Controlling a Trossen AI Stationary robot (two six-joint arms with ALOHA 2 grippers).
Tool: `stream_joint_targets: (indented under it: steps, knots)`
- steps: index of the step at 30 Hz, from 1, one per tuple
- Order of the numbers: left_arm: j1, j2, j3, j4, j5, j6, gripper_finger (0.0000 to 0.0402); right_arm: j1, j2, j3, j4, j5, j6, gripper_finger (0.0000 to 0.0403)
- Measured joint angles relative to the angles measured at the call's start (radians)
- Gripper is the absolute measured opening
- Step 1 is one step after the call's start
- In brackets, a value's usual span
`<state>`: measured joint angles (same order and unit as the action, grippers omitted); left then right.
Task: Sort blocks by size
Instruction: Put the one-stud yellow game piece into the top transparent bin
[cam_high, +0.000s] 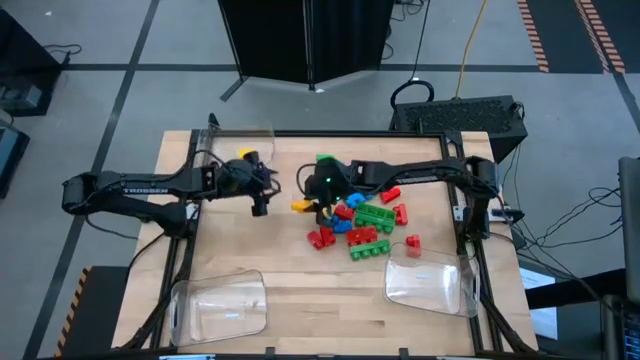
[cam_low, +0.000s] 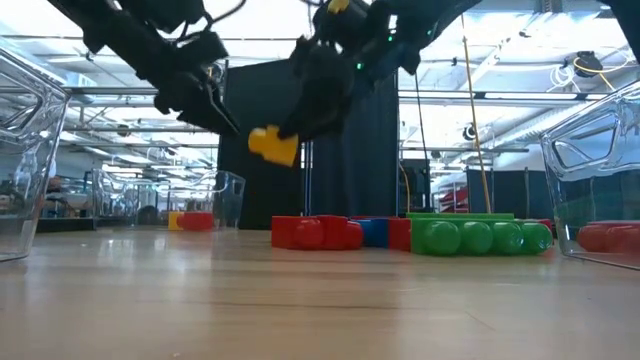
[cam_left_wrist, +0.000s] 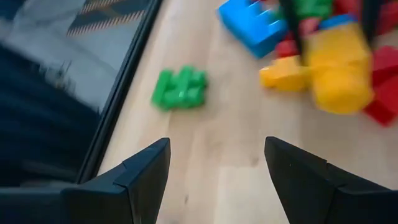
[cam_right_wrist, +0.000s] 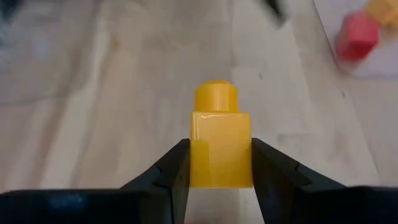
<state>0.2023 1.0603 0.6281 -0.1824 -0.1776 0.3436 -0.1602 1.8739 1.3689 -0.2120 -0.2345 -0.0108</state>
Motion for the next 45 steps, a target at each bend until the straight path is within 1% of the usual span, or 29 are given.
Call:
stream_joint_targets:
  steps: [3,7,11,14,18,23,29,34,38,40,45]
  knots:
    - [-0.063,0.000,0.000,0.028,0.001,0.039,0.0262,-0.011,-0.026,0.000,0.009,-0.061,0.004,0.0132]
    - [-0.136,0.000,0.000,0.074,-0.001,0.097,0.0262,-0.019,-0.044,0.000,0.011,-0.116,0.029,0.0132]
    - [-0.201,0.000,0.000,0.104,-0.006,0.200,0.0262,-0.020,-0.047,0.000,0.022,-0.187,0.025,0.0132]
    - [-0.239,0.000,0.000,0.100,-0.006,0.260,0.0262,-0.022,-0.047,0.000,0.022,-0.221,0.018,0.0132]
    - [-0.270,0.000,0.000,0.113,-0.006,0.296,0.0262,-0.023,-0.047,0.000,0.037,-0.252,0.014,0.0132]
    - [-0.284,0.000,0.000,0.159,0.001,0.299,0.0262,-0.023,-0.047,0.000,0.104,-0.297,0.024,0.0132]
    - [-0.283,0.000,0.000,0.235,0.021,0.301,0.0262,-0.023,-0.047,0.000,0.129,-0.297,0.034,0.0132]
    - [-0.283,0.001,0.000,0.237,0.032,0.301,0.0262,-0.023,-0.047,0.000,0.140,-0.297,0.037,0.0132]
    - [-0.283,0.026,0.000,0.248,0.036,0.301,0.0262,-0.023,-0.047,0.000,0.171,-0.300,0.074,0.0132]
    - [-0.283,0.044,0.000,0.270,0.036,0.321,0.0262,-0.023,-0.047,0.000,0.193,-0.333,0.090,0.0132]
    - [-0.283,0.089,0.000,0.320,0.036,0.353,0.0262,-0.023,-0.047,-0.001,0.178,-0.348,0.104,0.0132]
